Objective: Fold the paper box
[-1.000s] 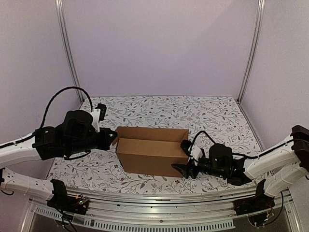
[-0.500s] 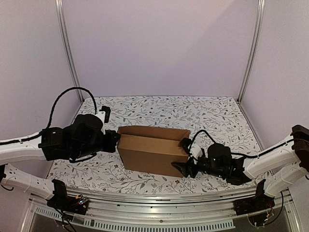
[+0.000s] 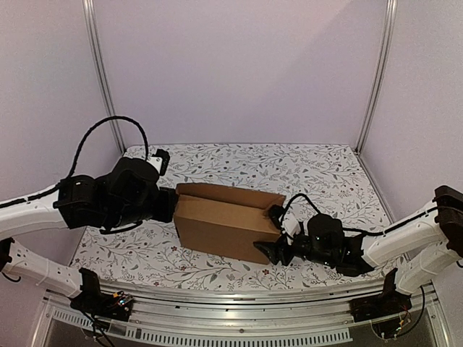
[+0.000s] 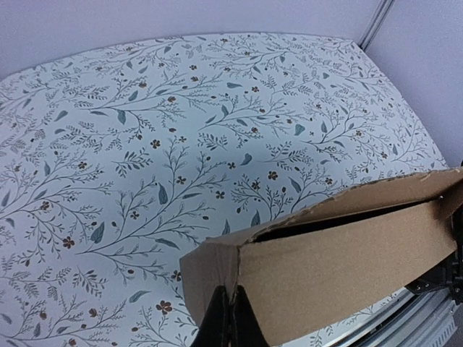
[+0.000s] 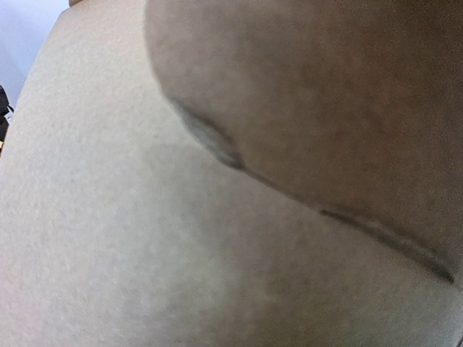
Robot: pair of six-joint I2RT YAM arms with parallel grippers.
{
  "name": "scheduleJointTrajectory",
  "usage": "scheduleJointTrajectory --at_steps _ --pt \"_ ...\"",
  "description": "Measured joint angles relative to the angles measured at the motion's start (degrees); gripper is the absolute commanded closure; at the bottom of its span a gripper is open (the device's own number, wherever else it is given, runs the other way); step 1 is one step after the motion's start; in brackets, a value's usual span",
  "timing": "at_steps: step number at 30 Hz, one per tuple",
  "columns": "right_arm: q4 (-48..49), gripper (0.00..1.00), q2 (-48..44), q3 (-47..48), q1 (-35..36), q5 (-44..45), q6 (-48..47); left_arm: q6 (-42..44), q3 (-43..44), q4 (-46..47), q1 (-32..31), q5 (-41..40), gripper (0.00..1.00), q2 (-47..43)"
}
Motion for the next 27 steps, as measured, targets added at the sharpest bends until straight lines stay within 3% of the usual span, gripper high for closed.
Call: scheduleJointTrajectory --at_steps 7,12,27 --pt "-1.92 0.54 0.39 1.55 1.05 0.61 -0.81 2.14 3.96 -4.92 0.2 1.18 1.0 0.39" --pt "-8.04 0.55 0.57 4.46 1.31 1.73 -2.34 2.21 5.4 -6.73 1.36 2.36 1.0 1.22" --pt "-36.54 0.56 -0.15 16.98 2.27 4.74 -7.37 2.05 8.15 -10.93 6.62 8.39 0.99 3.21"
